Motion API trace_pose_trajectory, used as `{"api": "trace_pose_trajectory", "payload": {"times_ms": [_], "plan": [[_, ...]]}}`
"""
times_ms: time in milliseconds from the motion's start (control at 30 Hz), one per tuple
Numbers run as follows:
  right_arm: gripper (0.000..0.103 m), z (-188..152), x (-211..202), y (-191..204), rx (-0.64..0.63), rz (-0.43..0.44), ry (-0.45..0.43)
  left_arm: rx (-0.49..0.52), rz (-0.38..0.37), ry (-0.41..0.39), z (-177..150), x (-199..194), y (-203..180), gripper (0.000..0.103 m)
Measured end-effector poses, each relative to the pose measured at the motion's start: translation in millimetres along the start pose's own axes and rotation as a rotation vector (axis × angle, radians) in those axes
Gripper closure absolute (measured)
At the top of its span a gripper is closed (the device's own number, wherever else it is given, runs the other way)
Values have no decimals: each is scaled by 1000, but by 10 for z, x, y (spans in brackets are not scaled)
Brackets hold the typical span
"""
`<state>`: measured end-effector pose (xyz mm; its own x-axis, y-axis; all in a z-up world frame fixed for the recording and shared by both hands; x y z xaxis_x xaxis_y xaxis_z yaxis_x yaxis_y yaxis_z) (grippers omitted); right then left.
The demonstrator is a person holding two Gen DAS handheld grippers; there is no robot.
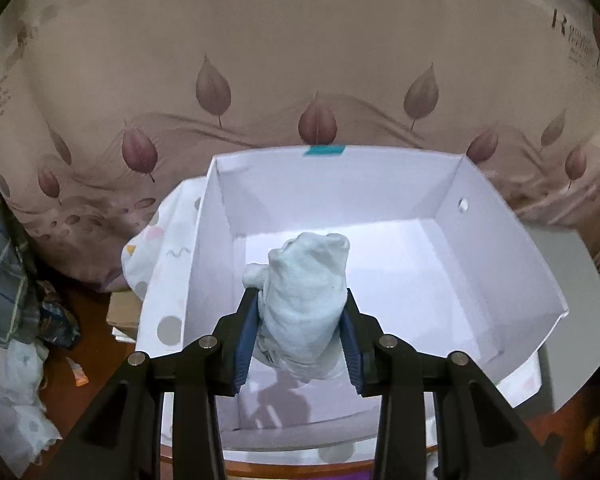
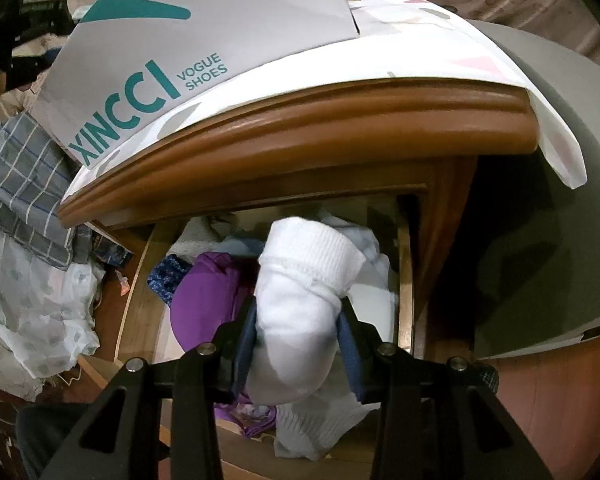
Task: Take underwear out of drawer
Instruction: 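Lift the roll with the left gripper and release it into the white box while the right gripper holds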
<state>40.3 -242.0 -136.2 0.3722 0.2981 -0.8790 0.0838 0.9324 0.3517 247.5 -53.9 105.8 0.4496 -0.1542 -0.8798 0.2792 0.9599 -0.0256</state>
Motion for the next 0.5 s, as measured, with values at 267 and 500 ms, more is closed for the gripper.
{"api": "trace_pose_trajectory", "payload": {"times_ms": [267,500], "plan": [[64,11,2,59,-32,-14,-5,50,66,11,-147,162,85,68],[64,-1,2,54,-27,-19,-1,58,90,11,-156,152,214,67]]}}
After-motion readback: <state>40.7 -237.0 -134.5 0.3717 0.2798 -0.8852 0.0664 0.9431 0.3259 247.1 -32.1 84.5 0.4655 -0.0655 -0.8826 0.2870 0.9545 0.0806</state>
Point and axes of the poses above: each gripper's, at about its wrist camera, not at the fingertips, and x roughly the way its jaws point, y to its left, z to its top, the point moved 8 cm from there along x, roughly the way its jaws point, and after that the axes turned 13 degrees about y, right-handed, at the moved point
